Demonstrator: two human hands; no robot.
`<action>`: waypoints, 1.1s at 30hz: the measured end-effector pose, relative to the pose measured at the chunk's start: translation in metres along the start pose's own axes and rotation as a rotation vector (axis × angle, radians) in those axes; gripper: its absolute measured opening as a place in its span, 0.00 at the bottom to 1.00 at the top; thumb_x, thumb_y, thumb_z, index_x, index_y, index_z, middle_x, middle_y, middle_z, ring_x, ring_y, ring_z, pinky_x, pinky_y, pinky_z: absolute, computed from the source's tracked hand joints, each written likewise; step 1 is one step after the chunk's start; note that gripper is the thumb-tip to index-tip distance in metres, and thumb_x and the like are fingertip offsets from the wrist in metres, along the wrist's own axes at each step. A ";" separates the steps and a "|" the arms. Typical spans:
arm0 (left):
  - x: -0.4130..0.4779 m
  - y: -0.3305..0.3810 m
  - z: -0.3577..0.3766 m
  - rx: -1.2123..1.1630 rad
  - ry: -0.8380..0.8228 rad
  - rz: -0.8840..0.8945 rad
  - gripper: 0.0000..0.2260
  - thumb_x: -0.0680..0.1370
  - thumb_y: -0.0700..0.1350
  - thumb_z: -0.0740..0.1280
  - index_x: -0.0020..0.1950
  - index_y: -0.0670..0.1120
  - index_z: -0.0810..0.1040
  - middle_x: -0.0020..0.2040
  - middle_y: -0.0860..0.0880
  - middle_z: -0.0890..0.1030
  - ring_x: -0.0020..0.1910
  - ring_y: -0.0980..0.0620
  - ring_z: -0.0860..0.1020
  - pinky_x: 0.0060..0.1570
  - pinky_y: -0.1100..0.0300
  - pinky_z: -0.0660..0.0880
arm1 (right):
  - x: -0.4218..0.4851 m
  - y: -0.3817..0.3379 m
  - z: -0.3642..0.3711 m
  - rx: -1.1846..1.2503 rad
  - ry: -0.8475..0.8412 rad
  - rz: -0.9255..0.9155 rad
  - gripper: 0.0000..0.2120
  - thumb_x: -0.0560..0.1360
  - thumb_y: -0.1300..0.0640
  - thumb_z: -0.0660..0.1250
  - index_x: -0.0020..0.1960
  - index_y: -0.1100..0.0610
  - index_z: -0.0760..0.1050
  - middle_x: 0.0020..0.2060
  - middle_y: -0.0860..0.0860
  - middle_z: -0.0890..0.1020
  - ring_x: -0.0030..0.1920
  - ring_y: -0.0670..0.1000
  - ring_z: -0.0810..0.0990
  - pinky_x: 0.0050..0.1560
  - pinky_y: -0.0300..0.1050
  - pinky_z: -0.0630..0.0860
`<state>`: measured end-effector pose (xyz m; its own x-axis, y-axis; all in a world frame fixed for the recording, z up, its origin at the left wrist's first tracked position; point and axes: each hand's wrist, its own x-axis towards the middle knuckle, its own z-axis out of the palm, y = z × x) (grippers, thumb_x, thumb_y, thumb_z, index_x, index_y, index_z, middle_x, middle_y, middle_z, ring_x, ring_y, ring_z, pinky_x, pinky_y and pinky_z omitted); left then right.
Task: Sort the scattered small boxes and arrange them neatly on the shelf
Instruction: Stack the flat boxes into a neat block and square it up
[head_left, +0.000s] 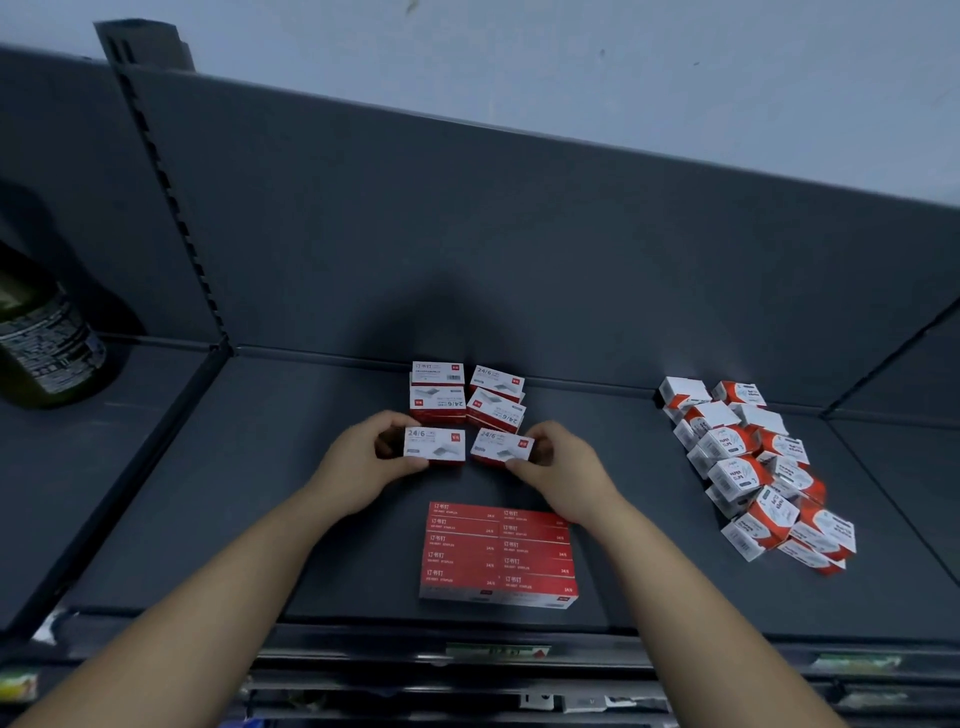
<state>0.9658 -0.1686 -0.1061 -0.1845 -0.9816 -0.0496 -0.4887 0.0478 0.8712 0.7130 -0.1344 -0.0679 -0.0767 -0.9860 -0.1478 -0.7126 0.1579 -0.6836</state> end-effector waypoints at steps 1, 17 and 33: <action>-0.002 0.003 -0.002 -0.085 -0.021 0.004 0.17 0.70 0.44 0.77 0.55 0.56 0.78 0.50 0.57 0.84 0.47 0.58 0.80 0.50 0.62 0.73 | -0.002 0.002 -0.003 0.089 0.006 -0.009 0.13 0.74 0.53 0.73 0.55 0.51 0.73 0.46 0.42 0.81 0.44 0.42 0.80 0.42 0.34 0.76; -0.034 0.078 -0.003 -0.537 -0.046 0.108 0.20 0.72 0.35 0.73 0.59 0.53 0.77 0.53 0.51 0.85 0.54 0.52 0.82 0.49 0.60 0.79 | -0.047 -0.002 -0.049 0.859 0.022 -0.283 0.16 0.72 0.70 0.69 0.58 0.59 0.74 0.50 0.56 0.85 0.48 0.54 0.84 0.51 0.44 0.80; -0.052 0.097 0.012 -0.765 -0.170 0.044 0.17 0.75 0.30 0.67 0.60 0.46 0.77 0.50 0.46 0.85 0.45 0.48 0.84 0.43 0.61 0.81 | -0.071 -0.005 -0.051 0.998 0.009 -0.243 0.16 0.77 0.71 0.63 0.61 0.57 0.73 0.51 0.55 0.84 0.37 0.51 0.82 0.45 0.42 0.80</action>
<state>0.9177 -0.1112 -0.0247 -0.3477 -0.9372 -0.0277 0.2341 -0.1154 0.9654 0.6860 -0.0680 -0.0175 -0.0163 -0.9969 0.0764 0.1952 -0.0781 -0.9777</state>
